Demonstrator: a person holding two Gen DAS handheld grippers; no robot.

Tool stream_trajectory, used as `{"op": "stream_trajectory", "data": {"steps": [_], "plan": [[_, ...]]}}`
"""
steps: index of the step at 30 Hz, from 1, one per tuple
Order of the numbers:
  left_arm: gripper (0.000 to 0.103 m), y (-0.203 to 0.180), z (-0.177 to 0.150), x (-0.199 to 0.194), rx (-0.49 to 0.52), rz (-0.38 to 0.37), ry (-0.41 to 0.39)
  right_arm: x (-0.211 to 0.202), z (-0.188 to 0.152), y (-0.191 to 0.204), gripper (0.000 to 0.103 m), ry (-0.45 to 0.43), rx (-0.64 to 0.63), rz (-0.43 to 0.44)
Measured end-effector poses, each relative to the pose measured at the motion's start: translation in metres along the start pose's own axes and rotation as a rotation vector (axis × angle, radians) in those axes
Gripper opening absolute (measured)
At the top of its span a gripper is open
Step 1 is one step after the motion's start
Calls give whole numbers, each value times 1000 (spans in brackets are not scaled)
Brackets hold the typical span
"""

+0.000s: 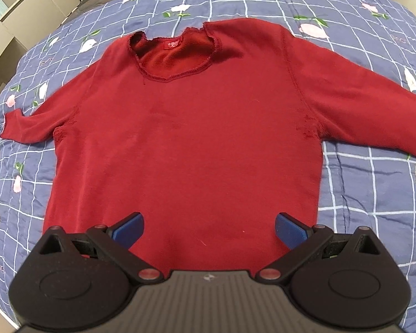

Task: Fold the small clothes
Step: 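Move the right tool toward the sweater's sleeve cuff, then grasp the sleeve cuff with the right tool and fold it across the body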

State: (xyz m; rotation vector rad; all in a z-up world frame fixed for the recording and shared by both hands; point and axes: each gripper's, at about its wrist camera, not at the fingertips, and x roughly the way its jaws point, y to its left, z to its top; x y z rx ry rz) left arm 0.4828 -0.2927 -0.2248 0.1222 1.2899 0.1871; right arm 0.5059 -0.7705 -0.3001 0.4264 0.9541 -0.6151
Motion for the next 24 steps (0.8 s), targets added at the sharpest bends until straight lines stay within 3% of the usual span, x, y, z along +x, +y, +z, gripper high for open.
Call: {"op": "stream_trajectory", "data": {"steps": [7,16,24], "plan": [[103,19,5,-10,-45,-16,-20,-12,0,18,7,-31,-122,-1],[103,68,9,-28,-104,-31,-65,-80,13,67,6,-132,-249,122],[103,139,12,-27,-141,-78,-103,-184,-13,171,6,-287,-517,326]]}}
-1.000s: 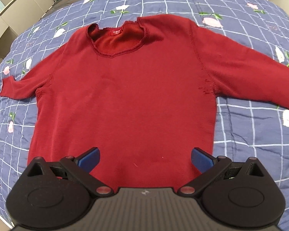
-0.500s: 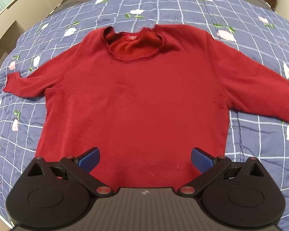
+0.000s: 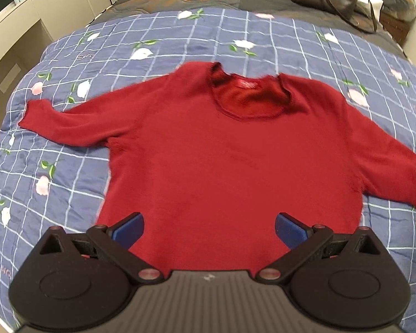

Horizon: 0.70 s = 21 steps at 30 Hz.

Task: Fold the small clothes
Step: 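Grasp the sleeve cuff with the right tool and fold it across the body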

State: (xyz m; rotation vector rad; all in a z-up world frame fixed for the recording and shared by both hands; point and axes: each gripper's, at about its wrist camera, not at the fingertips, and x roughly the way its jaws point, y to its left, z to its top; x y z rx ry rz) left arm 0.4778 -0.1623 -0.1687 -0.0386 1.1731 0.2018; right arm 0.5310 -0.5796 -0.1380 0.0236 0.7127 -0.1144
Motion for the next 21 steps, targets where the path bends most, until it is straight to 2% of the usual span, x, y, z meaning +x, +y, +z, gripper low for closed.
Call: {"op": "stream_trajectory", "data": {"steps": [5,9,15,21], "plan": [[103,58,5,-1,-12,-7,-14,-21,21,97,6,-35,-55,85],[103,112,11,4,-34,4,-20,-20,22,180,6,-30,-93,129],[103,183,14,17,-71,47,-37,-4,4,299,6,0,-141,201],[103,248,7,37,-136,65,-26,22,-28,388,6,59,-182,243]]}}
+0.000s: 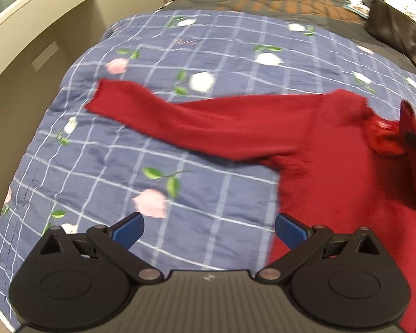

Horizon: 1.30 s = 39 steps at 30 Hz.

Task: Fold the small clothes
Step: 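Grasp the sleeve cuff with the right tool and fold it across the body, then open the right tool to release the folded sleeve, then grasp the other sleeve cuff with the left tool and lift it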

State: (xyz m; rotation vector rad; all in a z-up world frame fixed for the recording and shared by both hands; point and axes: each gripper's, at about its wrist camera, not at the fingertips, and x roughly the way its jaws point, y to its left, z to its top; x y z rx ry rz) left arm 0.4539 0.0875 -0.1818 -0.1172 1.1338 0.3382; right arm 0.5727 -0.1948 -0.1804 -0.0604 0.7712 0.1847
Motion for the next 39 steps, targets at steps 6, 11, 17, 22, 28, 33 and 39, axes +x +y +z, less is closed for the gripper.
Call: {"op": "stream_trajectory", "data": {"steps": [6,11,17,22,28,33,39], "plan": [[103,51,-1,21,-88,11,4,45,-19,48,7,84,-43,4],[103,83,4,33,-174,45,-55,69,-35,67,13,149,-85,9],[103,122,27,53,-291,35,-120,81,-48,79,46,207,-85,100],[103,154,60,80,-358,48,-173,68,-54,82,80,212,-60,196],[103,191,103,127,-467,66,-199,13,-75,75,101,194,-7,182],[100,213,124,156,-568,116,-199,-28,-118,64,102,277,45,106],[67,220,128,181,-624,88,-178,-47,-162,49,102,387,163,11]]}}
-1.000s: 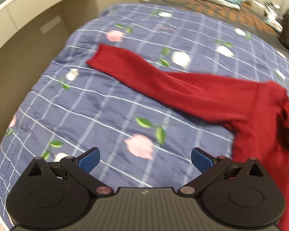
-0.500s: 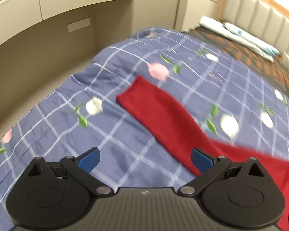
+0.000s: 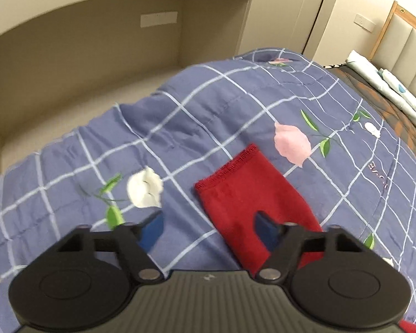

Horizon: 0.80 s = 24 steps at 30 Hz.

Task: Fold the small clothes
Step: 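Grasp the other sleeve cuff with the left tool and lift it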

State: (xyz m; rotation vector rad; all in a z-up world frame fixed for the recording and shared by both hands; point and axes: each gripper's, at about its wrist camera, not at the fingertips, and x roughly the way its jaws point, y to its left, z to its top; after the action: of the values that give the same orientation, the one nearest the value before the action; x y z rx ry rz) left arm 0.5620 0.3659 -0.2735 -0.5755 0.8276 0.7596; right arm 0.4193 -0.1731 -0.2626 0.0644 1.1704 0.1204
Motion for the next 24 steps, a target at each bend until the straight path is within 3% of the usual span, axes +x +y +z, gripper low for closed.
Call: {"op": "stream_trajectory", "data": {"steps": [2,4,6,7,8,13,24], "plan": [[51,-1,0,7,-5,-49,16,2,-8,-4,102,19,33,-13],[46,-2,1,11,-22,-89,29,4,-14,-4,102,27,31,-21],[31,-4,3,15,-31,-92,37,5,-16,-5,102,36,23,-22],[11,-5,3,16,-30,-95,39,5,-17,-4,102,39,21,-19],[3,-6,4,17,-31,-92,44,4,-18,-5,102,40,21,-17],[0,-8,3,-2,-50,-89,-26,3,-13,-6,102,43,25,-2],[0,-24,0,-75,75,-186,-194,-3,-8,-12,102,20,43,16]]}}
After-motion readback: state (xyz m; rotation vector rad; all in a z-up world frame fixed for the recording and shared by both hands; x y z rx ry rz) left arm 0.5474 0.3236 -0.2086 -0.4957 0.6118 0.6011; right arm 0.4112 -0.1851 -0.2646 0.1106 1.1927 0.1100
